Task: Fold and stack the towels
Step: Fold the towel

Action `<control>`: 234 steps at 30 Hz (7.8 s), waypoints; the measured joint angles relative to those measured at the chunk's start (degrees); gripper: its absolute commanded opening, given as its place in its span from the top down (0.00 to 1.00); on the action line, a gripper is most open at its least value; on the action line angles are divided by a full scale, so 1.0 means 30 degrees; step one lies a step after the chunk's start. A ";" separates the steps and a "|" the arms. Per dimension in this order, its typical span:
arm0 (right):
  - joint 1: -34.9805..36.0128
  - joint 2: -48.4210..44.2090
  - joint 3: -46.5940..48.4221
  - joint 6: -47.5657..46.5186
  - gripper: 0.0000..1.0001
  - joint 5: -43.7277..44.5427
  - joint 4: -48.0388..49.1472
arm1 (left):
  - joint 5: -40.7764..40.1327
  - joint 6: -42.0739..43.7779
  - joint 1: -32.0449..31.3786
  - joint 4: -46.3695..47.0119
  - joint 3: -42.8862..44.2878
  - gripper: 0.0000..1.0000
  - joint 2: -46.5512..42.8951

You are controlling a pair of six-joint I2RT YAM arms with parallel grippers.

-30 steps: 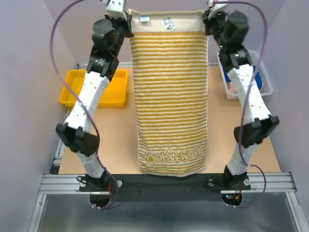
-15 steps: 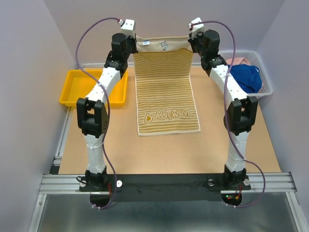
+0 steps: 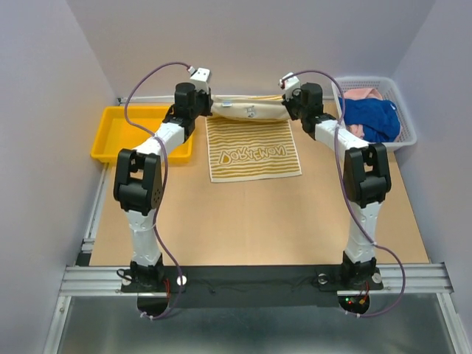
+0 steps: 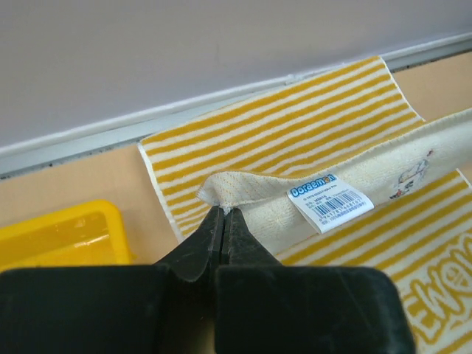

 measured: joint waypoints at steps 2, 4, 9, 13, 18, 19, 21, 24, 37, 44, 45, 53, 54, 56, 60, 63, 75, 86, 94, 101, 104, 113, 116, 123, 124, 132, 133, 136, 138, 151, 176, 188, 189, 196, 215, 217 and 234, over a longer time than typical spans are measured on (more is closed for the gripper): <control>0.0000 -0.0204 -0.0758 0.0007 1.00 -0.0131 0.0066 | 0.0342 -0.0044 -0.0007 0.0044 -0.0736 1.00 -0.0444; 0.0007 -0.0495 -0.1377 0.0022 1.00 -0.0219 0.0153 | 0.0539 -0.0131 -0.0029 0.0131 -0.1311 1.00 -0.0969; 0.0007 -0.1457 -0.2652 0.0153 1.00 -0.0364 0.0554 | 0.1166 -0.0605 -0.0051 0.0459 -0.2783 1.00 -0.2375; 0.0007 -0.1938 -0.3053 0.0175 1.00 -0.0328 0.0823 | 0.1464 -0.1020 -0.0051 0.0656 -0.3563 1.00 -0.2900; 0.0007 -0.2557 -0.3592 0.0204 0.99 -0.0372 0.0903 | 0.1574 -0.1399 -0.0051 0.0568 -0.4779 1.00 -0.3483; 0.0007 -0.2805 -0.3825 0.0233 1.00 -0.0430 0.0933 | 0.1574 -0.1457 -0.0051 0.0561 -0.4911 1.00 -0.3548; 0.0007 -0.3184 -0.4189 0.0335 1.00 -0.0510 0.0976 | 0.1596 -0.1537 -0.0051 0.0452 -0.5428 1.00 -0.3905; 0.0015 -0.3985 -0.5093 0.0546 1.00 -0.0663 0.1020 | 0.1617 -0.1647 -0.0095 0.0415 -0.5945 1.00 -0.4401; 0.0000 -0.6207 -0.9289 0.2608 1.00 -0.1078 0.1086 | 0.0933 -0.3075 -0.1093 0.0044 -0.9632 1.00 -0.5799; -0.0007 -0.6186 -1.0302 0.4342 1.00 -0.1304 0.0386 | 0.0146 -0.4153 -0.1428 -0.0918 -1.0295 1.00 -0.5595; -0.0007 -0.6171 -1.0302 0.4532 1.00 -0.1326 0.0277 | 0.0029 -0.4204 -0.1443 -0.1027 -1.0287 1.00 -0.5515; -0.0007 -0.5603 -1.0302 0.5683 0.99 -0.1421 -0.1042 | -0.0350 -0.4626 -0.1588 -0.2091 -1.0287 1.00 -0.4794; -0.0007 -0.5537 -1.0302 0.5727 1.00 -0.1421 -0.1137 | -0.0350 -0.4670 -0.1596 -0.2142 -1.0287 1.00 -0.4743; -0.0007 -0.5413 -1.0302 0.5799 1.00 -0.1421 -0.1494 | -0.0401 -0.4750 -0.1654 -0.2339 -1.0287 1.00 -0.4590; 0.0000 -0.5013 -1.0244 0.5894 0.99 -0.1421 -0.2127 | -0.0692 -0.4911 -0.1843 -0.2725 -1.0287 1.00 -0.4306; 0.0000 -0.4554 -1.0193 0.5901 0.99 -0.1421 -0.2652 | -0.0882 -0.4998 -0.1974 -0.2907 -1.0287 1.00 -0.4189; 0.0000 -0.4393 -0.9908 0.5923 0.99 -0.1384 -0.3519 | -0.1443 -0.5049 -0.2339 -0.3424 -1.0280 1.00 -0.4000; 0.0022 -0.5508 -0.9187 0.5858 0.99 -0.0772 -0.3934 | -0.2106 -0.5020 -0.2455 -0.4167 -0.9391 1.00 -0.4605; 0.0022 -0.7031 -0.9092 0.5792 0.99 -0.0437 -0.3949 | -0.2652 -0.5042 -0.2652 -0.4503 -0.8998 1.00 -0.6222; 0.0022 -0.7592 -0.9406 0.5829 0.98 -0.0379 -0.3876 | -0.3111 -0.5275 -0.2965 -0.4350 -0.9537 0.98 -0.7096; 0.0029 -0.7555 -0.9828 0.5982 0.96 -0.0583 -0.3927 | -0.3096 -0.5559 -0.3038 -0.4255 -1.0142 0.96 -0.6943; -0.0073 -0.7402 -1.1380 0.7023 0.49 -0.1224 -0.4692 | -0.3541 -0.6390 -0.3738 -0.4291 -1.2225 0.33 -0.6805; -0.0277 -0.7912 -1.1927 0.7621 0.36 -0.1960 -0.5625 | -0.3963 -0.6951 -0.4160 -0.5005 -1.3624 0.20 -0.8007; -0.0444 -1.2036 -1.2910 0.8786 0.33 -0.4197 -0.7125 | -0.4539 -0.8160 -0.5340 -0.5734 -1.5759 0.19 -1.4477; -0.0437 -1.2495 -1.2823 0.8961 0.34 -0.4524 -0.7089 | -0.4707 -0.8335 -0.5333 -0.5697 -1.5766 0.19 -1.5016; 0.0408 -0.9173 -1.0040 0.9872 0.41 -0.5071 -0.7002 | -0.5676 -0.9071 -0.5282 -0.5552 -1.3814 0.21 -1.2932; 0.0721 -0.8196 -0.9515 0.9981 0.43 -0.5064 -0.6972 | -0.5676 -0.9122 -0.5282 -0.5544 -1.3573 0.21 -1.2298; 0.1603 -0.6295 -0.8714 1.0200 0.49 -0.4772 -0.6972 | -0.5683 -0.9282 -0.5282 -0.5705 -1.3522 0.22 -1.1715; 0.2149 -0.5391 -0.8597 1.0280 0.58 -0.4539 -0.6943 | -0.5683 -0.9377 -0.5282 -0.5763 -1.3529 0.23 -1.1693; 0.4597 -0.7555 -1.2947 1.0076 0.59 -0.3665 -0.6659 | -0.5705 -1.0302 -0.5282 -0.5748 -1.6181 0.26 -1.3843; 0.5967 -0.2273 -0.3424 0.7672 0.15 -0.9938 -0.6914 | -0.7774 -0.8925 -0.4182 -0.8357 -1.7289 0.03 -1.9730; 0.6404 0.0911 -0.2237 0.8801 0.23 -1.0506 -0.6987 | -0.8174 -0.6878 -0.2616 -0.7810 -1.8374 0.03 -2.1893; 0.6455 0.0911 -0.2237 0.8837 0.24 -1.0622 -0.7002 | -0.8174 -0.6863 -0.2608 -0.7796 -1.8374 0.03 -2.1864; 0.6958 0.0918 -0.2237 0.9085 0.47 -1.1176 -0.7016 | -0.8262 -0.6790 -0.2404 -0.7519 -1.8374 0.03 -2.1821; 0.9114 -0.0255 -0.4656 0.9143 0.53 -1.1271 -0.7009 | -0.8196 -0.6790 -0.2149 -0.7322 -1.8374 0.04 -2.1777; 0.9486 -0.0743 -0.5238 0.9100 0.52 -1.1191 -0.7045 | -0.8051 -0.6798 -0.2149 -0.7235 -1.8382 0.05 -2.1638; 0.4554 -1.0542 -1.1402 1.2466 0.52 -0.2936 -0.7278 | -0.3592 -1.0826 -0.4007 -0.7424 -1.8506 0.27 -1.7296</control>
